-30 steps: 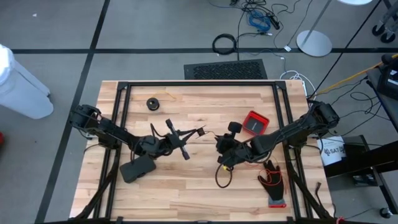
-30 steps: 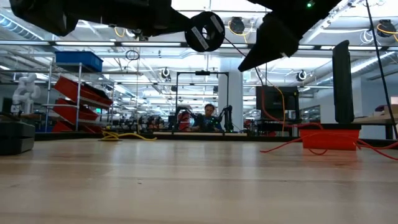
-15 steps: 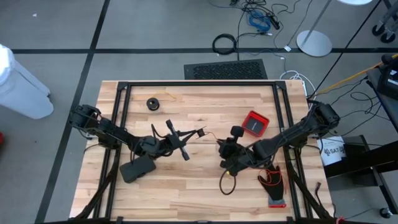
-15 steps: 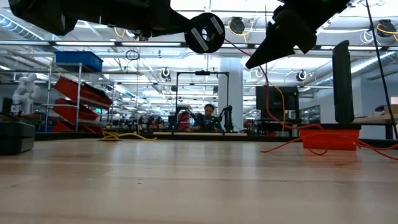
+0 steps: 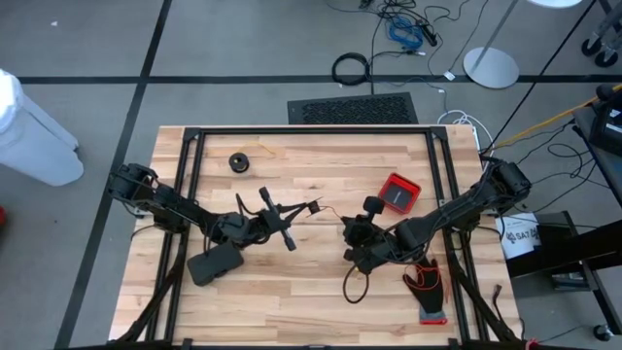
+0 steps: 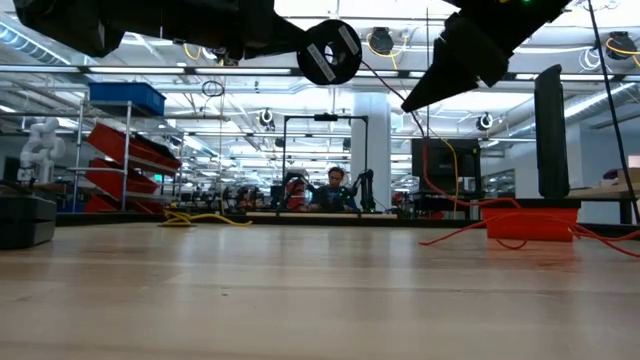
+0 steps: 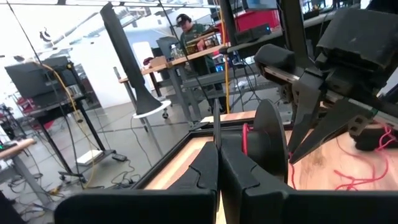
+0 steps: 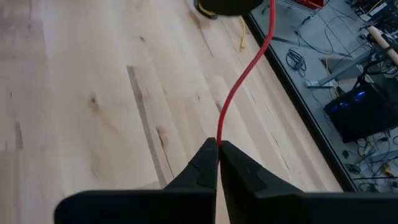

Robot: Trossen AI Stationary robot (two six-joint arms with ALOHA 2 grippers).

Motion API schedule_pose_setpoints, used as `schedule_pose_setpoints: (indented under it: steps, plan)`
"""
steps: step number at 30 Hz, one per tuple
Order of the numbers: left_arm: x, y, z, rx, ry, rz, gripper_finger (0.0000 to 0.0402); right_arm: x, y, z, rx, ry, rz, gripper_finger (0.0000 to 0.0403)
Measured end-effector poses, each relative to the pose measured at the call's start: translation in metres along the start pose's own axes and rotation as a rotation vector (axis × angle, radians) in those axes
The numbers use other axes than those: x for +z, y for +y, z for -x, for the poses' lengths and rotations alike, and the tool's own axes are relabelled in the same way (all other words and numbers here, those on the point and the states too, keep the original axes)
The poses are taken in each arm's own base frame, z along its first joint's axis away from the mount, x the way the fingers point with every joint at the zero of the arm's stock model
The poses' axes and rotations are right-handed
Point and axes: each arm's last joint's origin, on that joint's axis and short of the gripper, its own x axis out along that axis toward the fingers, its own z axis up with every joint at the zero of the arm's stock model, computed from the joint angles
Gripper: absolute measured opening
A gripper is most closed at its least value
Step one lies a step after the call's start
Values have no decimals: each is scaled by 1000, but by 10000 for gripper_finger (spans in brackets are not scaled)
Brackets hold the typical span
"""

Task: Coil cords
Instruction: Coil the red wire onto the black spool

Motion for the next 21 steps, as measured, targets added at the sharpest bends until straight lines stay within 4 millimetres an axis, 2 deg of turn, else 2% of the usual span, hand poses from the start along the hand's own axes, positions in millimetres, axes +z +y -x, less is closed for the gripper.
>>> schedule_pose_setpoints:
  steps: [3, 7, 12, 21]
  plan:
    - [0, 1, -1, -5, -7, 48, 0, 4, 2, -8, -13, -24, -27, 1]
    - [2, 6, -6, -32, -46, 141, 0, 9, 6, -30, -38, -54, -47, 1]
    - [0, 12, -11, -6, -51, 150, 0, 19, 12, -54, -46, -126, -72, 1]
    - [-2, 18, -15, 25, -39, 93, 0, 37, 8, -58, -25, -236, -133, 0]
